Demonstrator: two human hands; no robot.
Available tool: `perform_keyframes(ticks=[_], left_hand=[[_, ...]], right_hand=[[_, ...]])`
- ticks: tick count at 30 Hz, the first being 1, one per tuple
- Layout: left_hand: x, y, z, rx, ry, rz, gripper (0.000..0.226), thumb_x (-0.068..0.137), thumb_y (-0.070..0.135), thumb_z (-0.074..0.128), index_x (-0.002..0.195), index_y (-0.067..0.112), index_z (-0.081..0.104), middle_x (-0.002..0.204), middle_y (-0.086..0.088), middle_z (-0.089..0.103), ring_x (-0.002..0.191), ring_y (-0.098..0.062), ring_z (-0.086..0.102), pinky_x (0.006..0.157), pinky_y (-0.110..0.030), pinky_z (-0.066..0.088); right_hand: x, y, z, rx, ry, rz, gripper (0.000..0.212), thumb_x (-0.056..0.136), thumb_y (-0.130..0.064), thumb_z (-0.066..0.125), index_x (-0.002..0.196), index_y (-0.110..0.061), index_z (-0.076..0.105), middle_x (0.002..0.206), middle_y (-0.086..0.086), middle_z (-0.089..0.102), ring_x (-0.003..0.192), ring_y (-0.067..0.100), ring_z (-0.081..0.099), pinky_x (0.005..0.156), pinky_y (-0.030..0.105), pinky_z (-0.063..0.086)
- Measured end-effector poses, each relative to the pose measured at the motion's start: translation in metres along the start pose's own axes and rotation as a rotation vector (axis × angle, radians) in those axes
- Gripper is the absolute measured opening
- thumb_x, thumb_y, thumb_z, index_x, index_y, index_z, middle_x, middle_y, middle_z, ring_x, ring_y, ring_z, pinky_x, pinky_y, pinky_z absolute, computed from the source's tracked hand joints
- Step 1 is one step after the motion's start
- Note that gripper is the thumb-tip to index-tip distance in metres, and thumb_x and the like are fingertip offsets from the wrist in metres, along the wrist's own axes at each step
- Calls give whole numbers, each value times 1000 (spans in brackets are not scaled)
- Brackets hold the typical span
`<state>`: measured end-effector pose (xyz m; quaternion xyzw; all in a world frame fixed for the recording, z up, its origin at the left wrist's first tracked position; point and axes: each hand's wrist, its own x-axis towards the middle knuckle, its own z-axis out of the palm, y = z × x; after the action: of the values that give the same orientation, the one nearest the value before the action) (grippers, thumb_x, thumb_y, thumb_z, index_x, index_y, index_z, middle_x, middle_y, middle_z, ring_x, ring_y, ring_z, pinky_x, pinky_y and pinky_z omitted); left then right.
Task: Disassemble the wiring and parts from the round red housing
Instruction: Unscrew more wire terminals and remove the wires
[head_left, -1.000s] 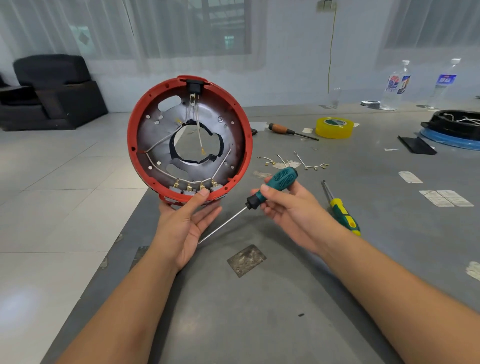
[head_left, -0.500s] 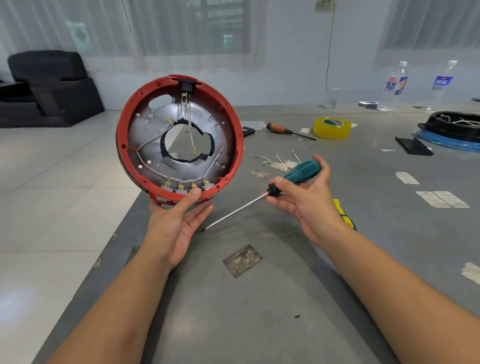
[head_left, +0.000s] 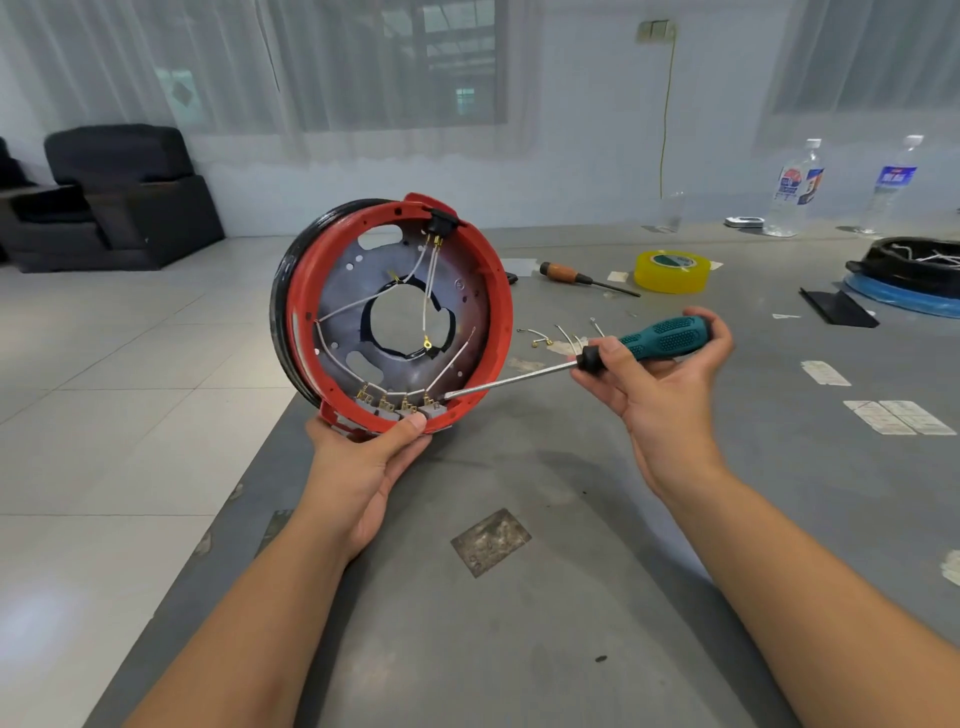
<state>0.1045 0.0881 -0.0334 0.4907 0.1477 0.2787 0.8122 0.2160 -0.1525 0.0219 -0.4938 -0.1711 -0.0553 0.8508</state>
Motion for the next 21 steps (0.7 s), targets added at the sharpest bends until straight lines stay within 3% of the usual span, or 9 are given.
perform_keyframes(ticks=[8, 13, 18, 21], left_hand=[[-4, 1, 2, 36, 12, 2, 69, 80, -11, 83, 124, 25, 42, 140, -12, 61, 114, -30, 74, 83, -38, 65], [-5, 0, 3, 70, -12, 13, 70, 80, -9, 84, 122, 28, 42, 139, -10, 60, 111, -25, 76, 83, -37, 65], [-6, -1, 3, 86, -13, 34, 72, 77, -10, 85, 120, 29, 43, 137, -6, 59, 110, -21, 76, 81, -35, 65], [-6, -2, 3, 91, -10, 38, 73, 75, -10, 87, 120, 28, 44, 135, -4, 60, 109, -20, 76, 81, -35, 65]], right_hand=[[-2, 4, 2, -59, -10, -10, 70, 90, 1, 74, 130, -36, 30, 131, 30, 45, 94, 33, 76, 80, 46, 63], [-1, 2, 2, -94, -11, -13, 71, 88, -3, 77, 129, -37, 30, 129, 26, 44, 94, 35, 76, 77, 43, 64], [0, -1, 6, -160, -17, -34, 68, 84, -7, 82, 120, -42, 36, 130, 22, 44, 113, 45, 66, 73, 46, 64], [0, -6, 11, -229, -33, -81, 69, 82, -12, 85, 119, -44, 37, 124, 11, 46, 106, 39, 70, 69, 44, 65]])
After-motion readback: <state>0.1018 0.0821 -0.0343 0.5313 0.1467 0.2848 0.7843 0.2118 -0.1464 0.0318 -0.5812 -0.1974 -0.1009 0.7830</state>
